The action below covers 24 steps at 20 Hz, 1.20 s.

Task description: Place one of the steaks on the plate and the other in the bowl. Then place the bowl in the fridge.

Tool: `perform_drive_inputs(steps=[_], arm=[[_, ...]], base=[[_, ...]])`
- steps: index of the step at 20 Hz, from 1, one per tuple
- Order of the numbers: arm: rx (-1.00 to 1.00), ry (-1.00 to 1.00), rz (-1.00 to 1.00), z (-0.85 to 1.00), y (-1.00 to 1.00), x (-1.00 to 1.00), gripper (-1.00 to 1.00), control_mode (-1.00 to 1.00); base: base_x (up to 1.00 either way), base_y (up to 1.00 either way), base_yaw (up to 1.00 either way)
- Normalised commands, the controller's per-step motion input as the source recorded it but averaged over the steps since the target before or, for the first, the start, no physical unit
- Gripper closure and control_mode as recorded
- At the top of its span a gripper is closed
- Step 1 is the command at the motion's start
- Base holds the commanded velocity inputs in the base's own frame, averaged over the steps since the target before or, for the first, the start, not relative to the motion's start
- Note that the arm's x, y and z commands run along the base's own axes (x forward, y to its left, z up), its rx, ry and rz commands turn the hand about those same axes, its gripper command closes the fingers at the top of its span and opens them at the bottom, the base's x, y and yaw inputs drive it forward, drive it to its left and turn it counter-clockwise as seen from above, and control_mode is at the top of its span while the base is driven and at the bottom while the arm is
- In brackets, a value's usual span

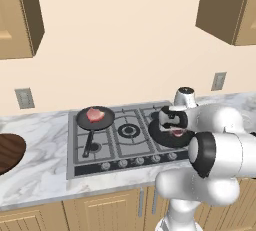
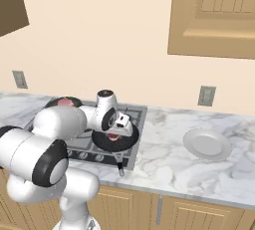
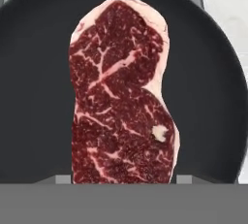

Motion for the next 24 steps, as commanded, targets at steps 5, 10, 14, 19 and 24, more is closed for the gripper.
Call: perform_drive_inputs(steps=[5,10,14,19,24], arm=[[-0.13,0.00,-0.17,0.58,-0.38,-0.13,1.00,-1.00],[-0.02,0.01,-0.18,0.40,-0.94,0.00,1.00,-1.00],[0.29,0.02,0.00,0.22,-0.97,0.16,1.00,-1.00],[0.03,0.00,-0.06,0.00,-0.98,0.14,1.00,-1.00],[-0.01,0.04,-0.15,-0.08,-1.00,0.34,1.00,-1.00]], base=[[0.00,0.00,0.00],[0.00,0.00,0.00],[0.00,0.00,0.00],[0.00,0.00,0.00],[0.00,0.00,0.00]])
